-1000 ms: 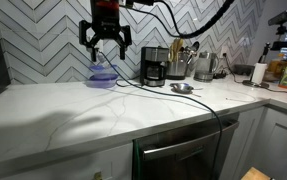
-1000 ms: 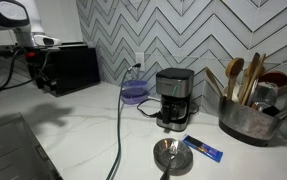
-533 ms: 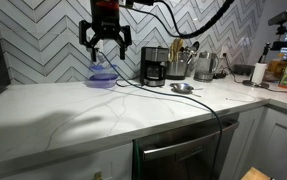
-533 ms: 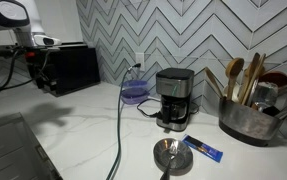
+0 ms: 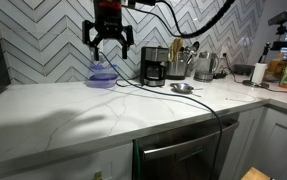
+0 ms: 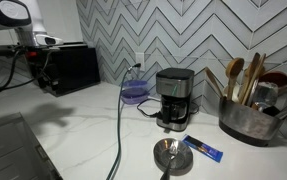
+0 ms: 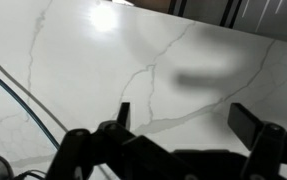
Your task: Remove the spoon from the metal bowl and put it on the cupboard to the left
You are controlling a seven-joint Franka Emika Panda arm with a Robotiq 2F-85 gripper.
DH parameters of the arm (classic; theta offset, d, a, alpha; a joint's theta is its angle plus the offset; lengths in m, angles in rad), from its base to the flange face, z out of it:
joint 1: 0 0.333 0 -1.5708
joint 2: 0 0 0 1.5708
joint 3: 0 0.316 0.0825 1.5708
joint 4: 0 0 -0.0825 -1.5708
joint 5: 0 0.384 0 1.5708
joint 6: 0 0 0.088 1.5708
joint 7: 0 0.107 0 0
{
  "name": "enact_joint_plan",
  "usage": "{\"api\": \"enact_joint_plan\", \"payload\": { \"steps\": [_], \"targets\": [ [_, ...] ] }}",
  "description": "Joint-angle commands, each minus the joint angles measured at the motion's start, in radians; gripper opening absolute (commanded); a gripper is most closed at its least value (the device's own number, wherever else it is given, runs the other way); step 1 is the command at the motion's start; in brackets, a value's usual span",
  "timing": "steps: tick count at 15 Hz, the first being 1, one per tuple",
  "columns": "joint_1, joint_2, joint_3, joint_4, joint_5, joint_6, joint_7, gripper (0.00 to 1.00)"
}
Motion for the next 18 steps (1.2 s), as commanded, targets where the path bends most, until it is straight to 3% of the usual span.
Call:
{"api": "enact_joint_plan", "payload": {
  "steps": [1, 5, 11, 18],
  "targets": [
    [-0.022, -0.044, -0.067, -0.022, -0.018, -0.04, -0.017, 1.0],
    [-0.075, -0.095, -0.171, -0.054, -0.018, -0.07, -0.098, 1.0],
    [-0.159, -0.166, -0.319, -0.105, -0.067, -0.161, -0.338, 1.0],
    [-0.259, -0.196, -0.461, -0.165, -0.185, -0.106, -0.489, 1.0]
  ]
}}
